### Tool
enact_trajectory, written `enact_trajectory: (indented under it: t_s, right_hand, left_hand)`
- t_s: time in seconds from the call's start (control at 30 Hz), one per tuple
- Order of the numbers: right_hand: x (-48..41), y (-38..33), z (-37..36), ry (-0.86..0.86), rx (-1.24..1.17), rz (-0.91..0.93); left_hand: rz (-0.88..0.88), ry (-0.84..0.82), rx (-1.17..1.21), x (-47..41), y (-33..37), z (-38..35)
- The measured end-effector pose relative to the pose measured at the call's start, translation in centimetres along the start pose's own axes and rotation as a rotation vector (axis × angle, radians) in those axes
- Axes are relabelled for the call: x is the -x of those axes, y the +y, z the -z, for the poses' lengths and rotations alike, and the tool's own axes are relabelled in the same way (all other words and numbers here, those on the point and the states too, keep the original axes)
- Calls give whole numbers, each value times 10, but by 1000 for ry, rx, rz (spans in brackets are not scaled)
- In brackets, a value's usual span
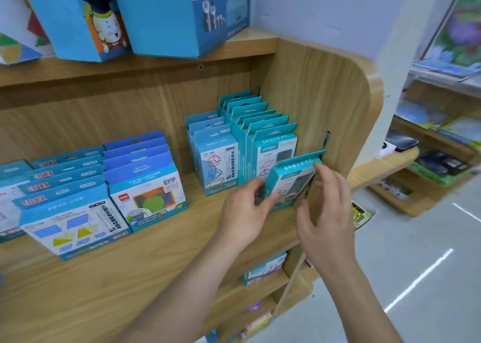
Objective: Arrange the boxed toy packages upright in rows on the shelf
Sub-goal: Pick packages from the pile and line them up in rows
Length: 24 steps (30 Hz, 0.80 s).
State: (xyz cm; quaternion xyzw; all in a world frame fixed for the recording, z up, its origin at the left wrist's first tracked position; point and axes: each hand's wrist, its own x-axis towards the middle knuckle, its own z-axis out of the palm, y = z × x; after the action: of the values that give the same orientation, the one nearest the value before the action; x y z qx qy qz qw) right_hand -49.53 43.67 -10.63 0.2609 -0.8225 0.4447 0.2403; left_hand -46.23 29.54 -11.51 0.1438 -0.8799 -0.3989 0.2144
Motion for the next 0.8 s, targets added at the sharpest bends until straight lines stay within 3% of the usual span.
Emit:
enact_trajectory:
  t_s: [0.8]
  right_hand:
    - [33, 13, -8, -173, 4, -68]
  left_hand:
    - [63, 25, 34, 12, 0, -2]
